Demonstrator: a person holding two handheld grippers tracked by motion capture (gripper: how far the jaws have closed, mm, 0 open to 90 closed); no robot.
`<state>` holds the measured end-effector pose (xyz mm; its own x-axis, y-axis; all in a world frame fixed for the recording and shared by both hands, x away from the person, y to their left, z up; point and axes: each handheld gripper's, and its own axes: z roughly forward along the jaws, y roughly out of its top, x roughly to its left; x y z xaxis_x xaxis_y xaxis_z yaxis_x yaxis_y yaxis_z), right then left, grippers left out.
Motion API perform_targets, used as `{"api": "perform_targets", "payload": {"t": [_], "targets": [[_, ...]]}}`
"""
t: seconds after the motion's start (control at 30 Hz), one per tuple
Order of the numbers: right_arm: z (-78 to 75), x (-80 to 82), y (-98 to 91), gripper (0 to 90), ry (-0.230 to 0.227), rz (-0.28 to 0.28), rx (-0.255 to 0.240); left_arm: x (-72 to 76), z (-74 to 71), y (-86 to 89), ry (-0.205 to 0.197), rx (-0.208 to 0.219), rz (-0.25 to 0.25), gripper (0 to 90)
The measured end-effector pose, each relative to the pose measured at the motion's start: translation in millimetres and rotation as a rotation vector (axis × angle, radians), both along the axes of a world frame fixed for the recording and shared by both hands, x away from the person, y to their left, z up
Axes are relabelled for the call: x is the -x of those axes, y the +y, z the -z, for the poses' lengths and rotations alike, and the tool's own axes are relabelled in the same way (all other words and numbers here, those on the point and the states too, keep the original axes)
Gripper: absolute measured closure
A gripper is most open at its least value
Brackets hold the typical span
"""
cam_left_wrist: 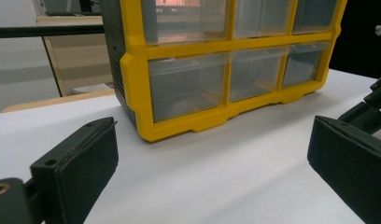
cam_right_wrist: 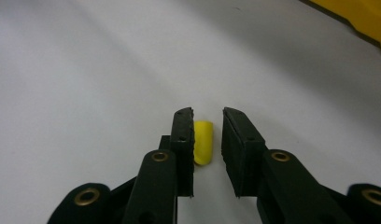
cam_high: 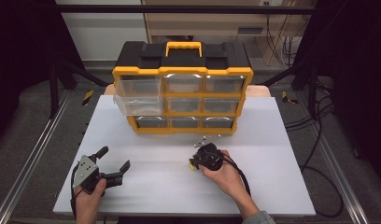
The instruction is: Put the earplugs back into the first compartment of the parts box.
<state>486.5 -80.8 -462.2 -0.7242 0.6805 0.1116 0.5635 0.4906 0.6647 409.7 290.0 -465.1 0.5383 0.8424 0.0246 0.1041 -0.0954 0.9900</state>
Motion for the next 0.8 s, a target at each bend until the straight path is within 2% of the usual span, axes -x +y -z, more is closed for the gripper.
{"api": "perform_targets", "payload": {"t": [0.2, 0.37, 0.5, 0.6, 0.67, 0.7, 0.73, 0.8], "targets": [[5.7, -1.7, 2.9, 78.0, 0.037, -0.003, -0.028, -0.5, 0.4, -1.3, 0.001, 0.0, 0.003, 1.5], [9.9, -2.6, 4.3, 79.9, 0.045, 0.01, -0.038, 0.9, 0.4, -2.3, 0.0, -0.009, 0.008, 1.5], [9.6, -3.0, 2.3, 83.0, 0.039, -0.003, -0.041, -0.5, 1.3, -3.6, 0.007, -0.008, 0.012, 1.5], [6.2, -3.1, -0.9, 83.4, 0.013, 0.009, -0.039, 0.2, 1.1, -4.6, 0.004, -0.011, 0.016, 1.5], [1.0, -2.8, -4.8, 83.6, -0.003, 0.017, -0.059, -0.1, 1.4, -4.6, 0.006, -0.011, 0.017, 1.5], [-6.1, -2.0, -8.7, 83.7, -0.028, 0.028, -0.078, -0.4, 1.7, -4.5, 0.007, -0.011, 0.017, 1.5], [-6.1, -2.0, -8.7, 83.7, -0.028, 0.028, -0.078, -0.5, 1.8, -4.4, 0.007, -0.011, 0.016, 1.5], [-15.4, -0.4, -11.9, 83.7, -0.062, 0.03, -0.095, -0.8, 1.9, -4.2, 0.008, -0.004, 0.017, 1.5]]}}
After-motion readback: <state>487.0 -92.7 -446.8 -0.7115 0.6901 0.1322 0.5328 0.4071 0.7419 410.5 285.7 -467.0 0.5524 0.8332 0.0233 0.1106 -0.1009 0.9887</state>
